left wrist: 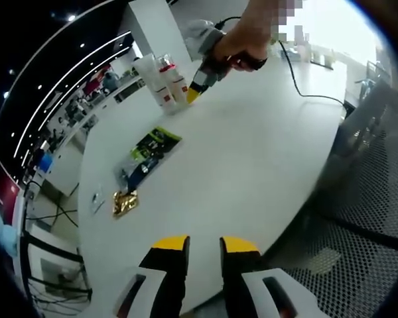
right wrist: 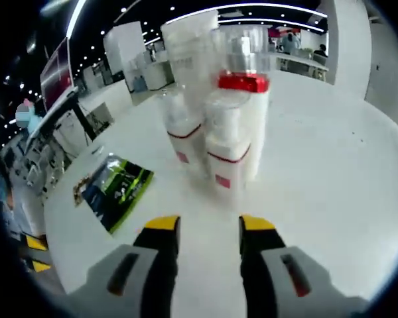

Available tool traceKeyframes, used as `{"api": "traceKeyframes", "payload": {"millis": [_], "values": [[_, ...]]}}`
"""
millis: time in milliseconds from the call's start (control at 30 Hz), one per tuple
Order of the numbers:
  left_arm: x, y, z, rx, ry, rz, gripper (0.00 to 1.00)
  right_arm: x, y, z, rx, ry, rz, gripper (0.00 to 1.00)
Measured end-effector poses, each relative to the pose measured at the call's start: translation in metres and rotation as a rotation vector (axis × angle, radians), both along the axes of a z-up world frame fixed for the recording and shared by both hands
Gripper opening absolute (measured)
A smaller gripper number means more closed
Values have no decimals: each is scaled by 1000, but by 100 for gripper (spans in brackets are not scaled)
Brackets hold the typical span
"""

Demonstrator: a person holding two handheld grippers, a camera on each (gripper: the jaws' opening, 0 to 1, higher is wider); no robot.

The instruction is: Arrange the skincare products in the storage area until every visible bottle or jar stands upright without overlapping.

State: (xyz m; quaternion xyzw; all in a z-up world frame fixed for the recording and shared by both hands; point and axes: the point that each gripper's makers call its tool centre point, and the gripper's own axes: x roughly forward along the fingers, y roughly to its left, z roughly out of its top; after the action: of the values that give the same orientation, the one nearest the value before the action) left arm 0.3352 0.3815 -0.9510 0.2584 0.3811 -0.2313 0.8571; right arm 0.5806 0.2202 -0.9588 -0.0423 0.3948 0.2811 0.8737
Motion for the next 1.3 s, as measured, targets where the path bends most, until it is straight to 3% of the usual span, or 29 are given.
{"api": "traceKeyframes", "payload": {"millis": [200,333,467,533,567,633,767,967,1067,1133,1233,1300], "values": [[1,0,2,-2,-12,2,19,-40,35,0,19,25,58,35],[2,1,3,-4,-18,9,19,-55,70,7,-37,-47,269,33],[2,0,4,-4,-25,5,20,-56,91,8,-216,-133,529,33],[2,1,3,-2,-24,5,20,-57,98,4,-262,-125,627,33],[2,0,4,-4,-27,6,20,-62,100,-1,-297,-78,673,33],[2,0,4,-1,-27,1,20,-55,102,-6,-413,-151,812,33],[2,0,4,-4,-29,3,20,-56,105,-16,-499,-172,947,32],[3,0,5,-4,-30,4,20,-64,108,-27,-582,-166,1058,28],[3,1,4,-3,-27,5,19,-59,112,-26,-551,-155,1043,22],[2,1,3,-1,-24,2,19,-65,113,-31,-520,-98,1031,14],[2,0,4,-2,-25,1,19,-63,114,-30,-529,-122,1048,14],[2,0,3,0,-21,0,19,-63,115,-30,-526,-105,1053,13]]}}
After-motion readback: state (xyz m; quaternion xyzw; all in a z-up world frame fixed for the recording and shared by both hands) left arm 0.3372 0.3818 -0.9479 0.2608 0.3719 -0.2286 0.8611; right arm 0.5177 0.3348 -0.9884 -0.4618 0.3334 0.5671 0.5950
